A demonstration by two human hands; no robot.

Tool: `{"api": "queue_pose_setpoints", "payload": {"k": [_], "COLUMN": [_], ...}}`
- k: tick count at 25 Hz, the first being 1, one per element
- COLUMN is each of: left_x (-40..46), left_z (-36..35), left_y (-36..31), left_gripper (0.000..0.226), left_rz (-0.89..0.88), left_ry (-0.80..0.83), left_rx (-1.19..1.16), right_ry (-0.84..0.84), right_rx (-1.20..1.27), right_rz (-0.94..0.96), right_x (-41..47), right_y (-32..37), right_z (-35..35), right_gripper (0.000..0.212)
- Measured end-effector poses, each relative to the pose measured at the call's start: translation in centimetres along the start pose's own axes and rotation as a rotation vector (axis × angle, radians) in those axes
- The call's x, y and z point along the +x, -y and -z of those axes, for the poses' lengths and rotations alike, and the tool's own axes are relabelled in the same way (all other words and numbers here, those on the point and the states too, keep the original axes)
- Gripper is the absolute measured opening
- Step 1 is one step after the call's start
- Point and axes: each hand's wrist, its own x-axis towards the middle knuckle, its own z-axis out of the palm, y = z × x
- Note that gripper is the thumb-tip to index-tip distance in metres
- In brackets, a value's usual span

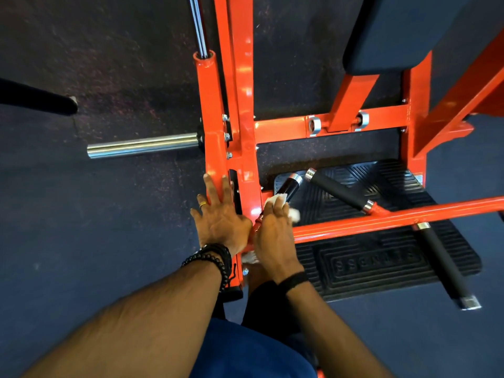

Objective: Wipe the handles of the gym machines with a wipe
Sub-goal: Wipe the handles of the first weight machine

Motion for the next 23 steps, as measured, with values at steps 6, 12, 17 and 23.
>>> {"api": "queue_pose_setpoints", "payload": {"k": [6, 12, 17, 23], "left_x": [0.1, 0.4, 3.1, 4.1], "left_z": [0.2, -0.1, 0.9, 0.7], "left_y": [0.0, -0.2, -0.2, -0.5], "left_gripper": [0.079, 0.079, 0.08, 0.095], "left_rz": [-0.017, -0.084, -0.248, -0.123], "left_ry": [-0.001, -0.037, -0.032, -0.032], "left_rx": [0.006, 0.097, 0.162, 0.068], "right_ry": [-0.153, -0.298, -0.468, -0.146], "right_rx": [0.085, 0.291, 0.231, -0.319], "right_rz": [-0.18, -0.01, -0.096, -0.277], "right_x": [4.6, 0.9, 2.9, 2.4], "right_y": [-1.9, -3.0, -9.9, -16.1], "right_z": [0.9, 2.3, 7.5, 6.9], "right_gripper": [0.043, 0.031, 0.02, 0.052]}}
